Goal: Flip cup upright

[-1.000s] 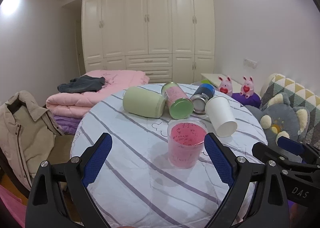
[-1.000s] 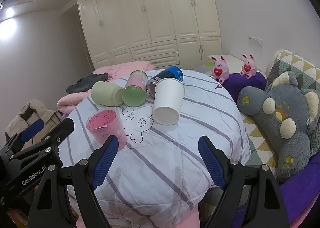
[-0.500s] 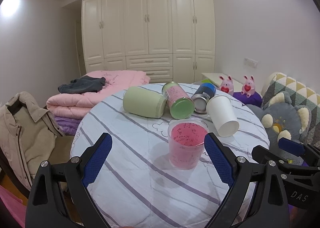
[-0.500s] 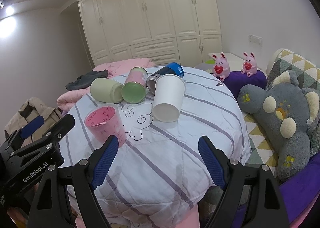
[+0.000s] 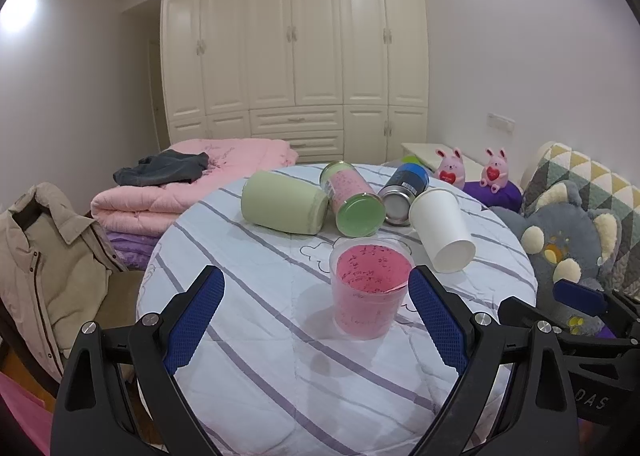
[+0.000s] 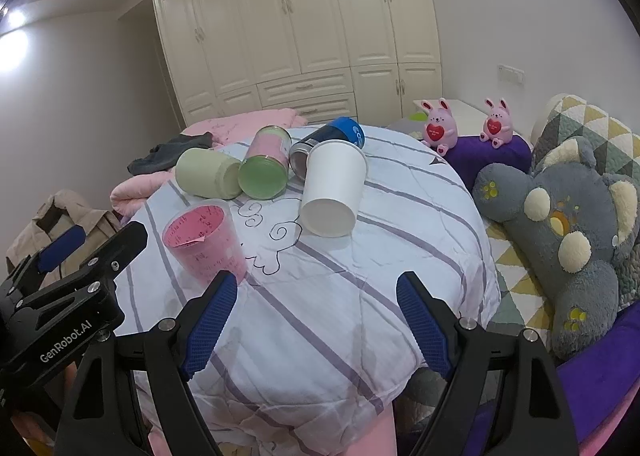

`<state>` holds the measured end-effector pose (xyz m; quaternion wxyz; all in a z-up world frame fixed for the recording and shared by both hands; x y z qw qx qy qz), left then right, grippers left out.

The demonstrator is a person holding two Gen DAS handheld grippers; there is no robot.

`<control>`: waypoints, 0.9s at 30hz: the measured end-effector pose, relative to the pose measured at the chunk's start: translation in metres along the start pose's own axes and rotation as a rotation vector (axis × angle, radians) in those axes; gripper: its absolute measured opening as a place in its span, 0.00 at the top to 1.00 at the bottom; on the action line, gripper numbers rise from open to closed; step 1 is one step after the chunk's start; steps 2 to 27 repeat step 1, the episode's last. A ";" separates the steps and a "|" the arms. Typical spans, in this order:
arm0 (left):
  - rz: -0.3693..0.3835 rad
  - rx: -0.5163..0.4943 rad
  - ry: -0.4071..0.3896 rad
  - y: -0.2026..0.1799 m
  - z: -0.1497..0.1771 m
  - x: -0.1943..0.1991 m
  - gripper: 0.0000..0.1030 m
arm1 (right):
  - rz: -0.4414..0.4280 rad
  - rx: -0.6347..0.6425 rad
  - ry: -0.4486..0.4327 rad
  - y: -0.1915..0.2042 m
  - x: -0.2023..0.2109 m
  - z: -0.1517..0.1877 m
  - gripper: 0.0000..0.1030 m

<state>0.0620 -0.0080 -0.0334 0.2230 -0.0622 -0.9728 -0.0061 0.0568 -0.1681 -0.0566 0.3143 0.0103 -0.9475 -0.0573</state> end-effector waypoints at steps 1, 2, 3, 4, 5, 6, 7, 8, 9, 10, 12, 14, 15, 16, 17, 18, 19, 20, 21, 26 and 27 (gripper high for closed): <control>0.000 -0.001 -0.001 -0.001 0.000 0.000 0.08 | 0.002 0.002 0.000 0.000 0.000 0.000 0.19; 0.000 -0.001 -0.001 -0.001 0.000 0.000 0.08 | 0.002 0.002 0.000 0.000 0.000 0.000 0.19; 0.000 -0.001 -0.001 -0.001 0.000 0.000 0.08 | 0.002 0.002 0.000 0.000 0.000 0.000 0.19; 0.000 -0.001 -0.001 -0.001 0.000 0.000 0.08 | 0.002 0.002 0.000 0.000 0.000 0.000 0.19; 0.000 -0.001 -0.001 -0.001 0.000 0.000 0.08 | 0.002 0.002 0.000 0.000 0.000 0.000 0.19; 0.000 -0.001 -0.001 -0.001 0.000 0.000 0.08 | 0.002 0.002 0.000 0.000 0.000 0.000 0.19; 0.000 -0.001 -0.001 -0.001 0.000 0.000 0.08 | 0.002 0.002 0.000 0.000 0.000 0.000 0.19; 0.000 -0.001 -0.001 -0.001 0.000 0.000 0.08 | 0.002 0.002 0.000 0.000 0.000 0.000 0.19; 0.000 -0.001 -0.001 -0.001 0.000 0.000 0.08 | 0.002 0.002 0.000 0.000 0.000 0.000 0.19; 0.000 -0.001 -0.001 -0.001 0.000 0.000 0.08 | 0.002 0.002 0.000 0.000 0.000 0.000 0.19; 0.000 -0.001 -0.001 -0.001 0.000 0.000 0.08 | 0.002 0.002 0.000 0.000 0.000 0.000 0.19; 0.000 -0.001 -0.001 -0.001 0.000 0.000 0.08 | 0.002 0.002 0.000 0.000 0.000 0.000 0.19; 0.000 -0.001 -0.001 -0.001 0.000 0.000 0.08 | 0.002 0.002 0.000 0.000 0.000 0.000 0.19; 0.000 -0.001 -0.001 -0.001 0.000 0.000 0.08 | 0.002 0.002 0.000 0.000 0.000 0.000 0.19; 0.000 -0.001 -0.001 -0.001 0.000 0.000 0.08 | 0.002 0.002 0.000 0.000 0.000 0.000 0.19; 0.000 -0.001 -0.001 -0.001 0.000 0.000 0.08 | 0.002 0.002 0.000 0.000 0.000 0.000 0.19; 0.000 -0.001 -0.001 -0.001 0.000 0.000 0.08 | 0.002 0.002 0.000 0.000 0.000 0.000 0.19; 0.000 -0.001 -0.001 -0.001 0.000 0.000 0.08 | 0.002 0.002 0.000 0.000 0.000 0.000 0.19; 0.000 -0.001 -0.001 -0.001 0.000 0.000 0.08 | 0.002 0.002 0.000 0.000 0.000 0.000 0.19; 0.000 -0.001 -0.001 -0.001 0.000 0.000 0.08 | 0.002 0.002 0.000 0.000 0.000 0.000 0.19; 0.000 -0.001 -0.001 -0.001 0.000 0.000 0.08 | 0.002 0.002 0.000 0.000 0.000 0.000 0.19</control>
Point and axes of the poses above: each gripper's, at about its wrist camera, not at the fingertips, and x roughly against the way its jaws point, y to its left, z to its underside, the point moved 7 cm from there along -x, roughly the way its jaws point, and after that the axes turned 5 degrees about z, right-handed, at the moved point
